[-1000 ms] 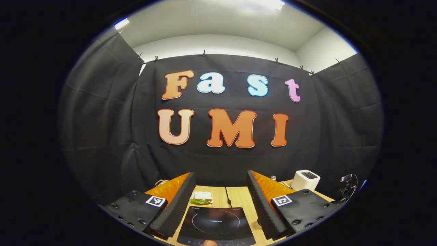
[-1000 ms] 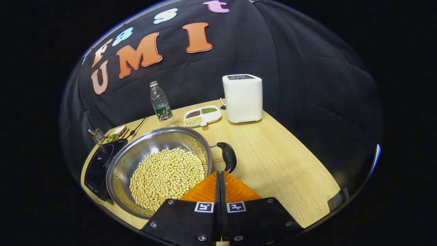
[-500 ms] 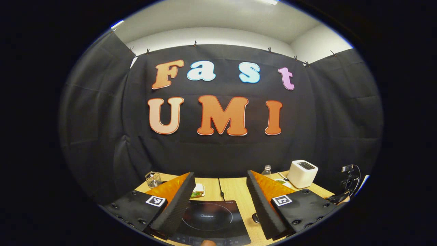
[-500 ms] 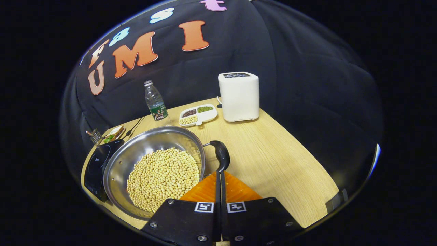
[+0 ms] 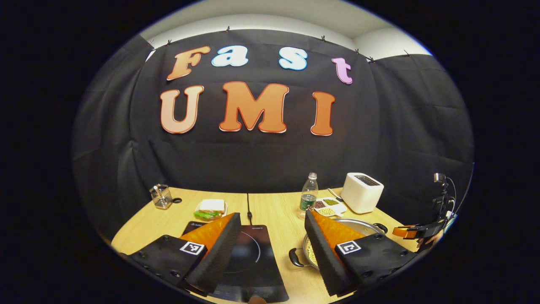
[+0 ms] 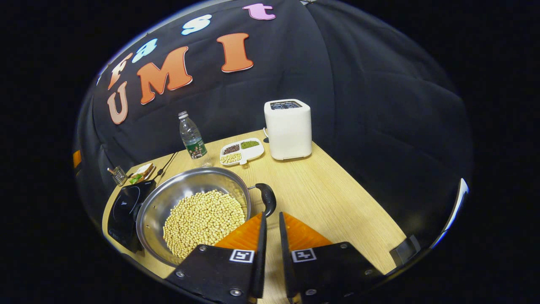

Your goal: First push the handle of the pot to place it horizontally, then grasp the pot with both hands and set it on the induction cooktop.

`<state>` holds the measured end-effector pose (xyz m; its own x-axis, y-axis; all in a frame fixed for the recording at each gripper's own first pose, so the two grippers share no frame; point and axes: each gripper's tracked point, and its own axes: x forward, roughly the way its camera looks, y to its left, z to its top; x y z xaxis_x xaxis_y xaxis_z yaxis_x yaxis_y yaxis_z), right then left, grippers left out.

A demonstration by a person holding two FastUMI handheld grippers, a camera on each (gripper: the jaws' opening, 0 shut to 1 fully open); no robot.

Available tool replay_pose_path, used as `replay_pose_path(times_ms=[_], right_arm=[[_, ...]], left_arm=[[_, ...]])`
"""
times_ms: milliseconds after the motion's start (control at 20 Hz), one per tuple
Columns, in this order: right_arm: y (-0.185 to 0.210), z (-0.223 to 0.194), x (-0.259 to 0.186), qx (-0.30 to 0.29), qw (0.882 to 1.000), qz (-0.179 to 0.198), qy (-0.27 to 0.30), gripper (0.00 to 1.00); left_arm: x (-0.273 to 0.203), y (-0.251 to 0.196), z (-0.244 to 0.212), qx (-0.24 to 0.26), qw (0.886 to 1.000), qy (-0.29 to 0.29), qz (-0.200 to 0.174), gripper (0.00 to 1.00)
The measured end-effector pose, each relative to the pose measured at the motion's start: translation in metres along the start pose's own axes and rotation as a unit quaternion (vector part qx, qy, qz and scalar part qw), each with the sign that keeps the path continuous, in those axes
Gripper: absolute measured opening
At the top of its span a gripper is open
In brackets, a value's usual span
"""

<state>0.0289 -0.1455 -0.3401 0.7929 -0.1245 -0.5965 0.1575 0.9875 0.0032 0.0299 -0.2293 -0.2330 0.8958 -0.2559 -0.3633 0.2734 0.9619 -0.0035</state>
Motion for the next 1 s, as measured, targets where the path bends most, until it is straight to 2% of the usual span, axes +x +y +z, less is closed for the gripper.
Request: replay_pose_path(times_ms=[100,150,200,250,350,450,600,850,900,1000], right_arm=[[0.0,0.007,-0.005,-0.019,1.0,-0.003,-0.013,0.36],[0.001,0.008,-0.007,-0.028,0.999,-0.003,-0.021,0.54],[0.003,0.011,-0.008,-0.035,0.999,-0.002,-0.028,0.58],[0.004,0.013,-0.007,-0.041,0.999,-0.002,-0.033,0.72],[0.007,0.014,-0.006,-0.042,0.998,0.003,-0.037,0.89],[0.008,0.014,-0.002,-0.041,0.998,0.005,-0.038,0.94],[0.01,0.014,0.009,-0.038,0.999,0.004,-0.037,0.94],[0.011,0.008,0.03,-0.042,0.999,0.005,-0.024,0.94],[0.011,0.007,0.034,-0.043,0.999,0.005,-0.021,0.94],[0.01,0.005,0.042,-0.043,0.999,0.003,-0.017,0.94]], left_arm=[[0.012,-0.013,-0.019,-0.001,1.0,0.015,-0.011,0.97],[0.017,-0.018,-0.029,0.0,1.0,0.025,-0.016,0.97],[0.023,-0.022,-0.038,-0.002,0.999,0.033,-0.02,0.98],[0.028,-0.027,-0.048,-0.005,0.999,0.042,-0.022,0.98],[0.035,-0.033,-0.066,-0.01,0.998,0.063,-0.027,0.98],[0.043,-0.044,-0.086,-0.013,0.996,0.08,-0.033,0.97],[0.059,-0.059,-0.116,-0.022,0.993,0.107,-0.046,0.99],[0.084,-0.078,-0.16,-0.031,0.988,0.143,-0.043,0.99],[0.088,-0.077,-0.167,-0.031,0.988,0.151,-0.032,0.99],[0.097,-0.073,-0.164,-0.005,0.99,0.135,-0.024,0.99]])
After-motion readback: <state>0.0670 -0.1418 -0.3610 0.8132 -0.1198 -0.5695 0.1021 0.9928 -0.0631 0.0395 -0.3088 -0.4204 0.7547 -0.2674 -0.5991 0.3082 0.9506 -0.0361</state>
